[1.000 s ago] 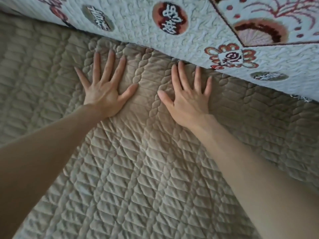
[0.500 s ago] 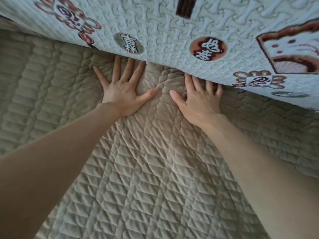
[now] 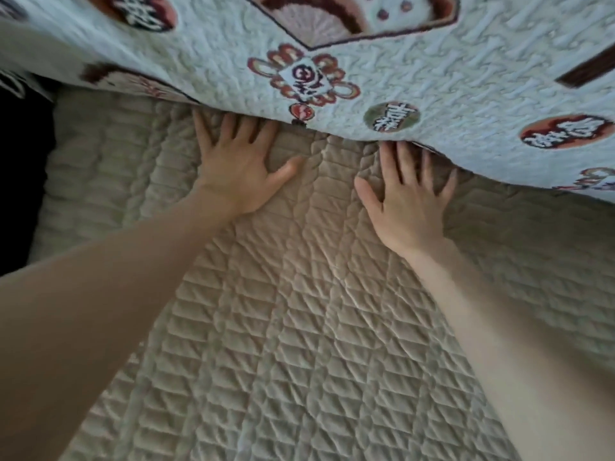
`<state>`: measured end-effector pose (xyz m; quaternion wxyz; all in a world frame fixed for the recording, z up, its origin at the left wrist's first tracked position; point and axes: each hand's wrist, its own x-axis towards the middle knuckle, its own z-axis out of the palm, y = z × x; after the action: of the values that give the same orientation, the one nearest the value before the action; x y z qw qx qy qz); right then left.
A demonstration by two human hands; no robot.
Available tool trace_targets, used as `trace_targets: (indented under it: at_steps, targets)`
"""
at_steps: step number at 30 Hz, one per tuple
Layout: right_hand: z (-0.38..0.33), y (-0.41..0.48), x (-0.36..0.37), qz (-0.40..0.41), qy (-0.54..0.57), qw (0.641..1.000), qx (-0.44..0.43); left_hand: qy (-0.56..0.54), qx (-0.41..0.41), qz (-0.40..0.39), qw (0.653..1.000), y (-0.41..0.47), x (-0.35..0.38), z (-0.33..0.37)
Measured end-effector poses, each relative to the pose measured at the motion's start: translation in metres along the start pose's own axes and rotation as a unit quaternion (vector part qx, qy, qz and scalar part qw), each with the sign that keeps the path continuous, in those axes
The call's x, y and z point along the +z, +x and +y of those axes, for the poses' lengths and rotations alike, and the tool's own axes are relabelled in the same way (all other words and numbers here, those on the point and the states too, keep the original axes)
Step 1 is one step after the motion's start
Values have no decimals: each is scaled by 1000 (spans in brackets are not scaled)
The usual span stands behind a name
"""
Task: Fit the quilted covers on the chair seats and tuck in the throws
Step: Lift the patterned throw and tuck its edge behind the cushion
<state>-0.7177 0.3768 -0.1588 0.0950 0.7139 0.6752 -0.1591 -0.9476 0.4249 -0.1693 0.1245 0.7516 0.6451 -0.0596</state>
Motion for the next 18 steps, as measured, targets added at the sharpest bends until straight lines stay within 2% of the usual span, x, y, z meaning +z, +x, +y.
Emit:
trace_targets:
  at_steps: [5, 8, 10, 15, 18]
  targets:
    - [-16, 0, -4, 12, 3, 1000, 29, -25, 24, -8, 999, 16, -7, -10]
    - [-50, -11, -3, 18, 11, 999, -38, -29, 80, 40, 996, -10, -3, -23]
    - [-73, -12, -3, 12, 20, 998, -61, -6, 85, 55, 995, -29, 1, -41]
    - [-102, 11, -7, -15, 25, 998, -64, 18, 34, -35, 999, -26, -10, -72]
    - [-111, 28, -6, -44, 13, 998, -49, -11, 1, -73, 997, 1, -21, -74]
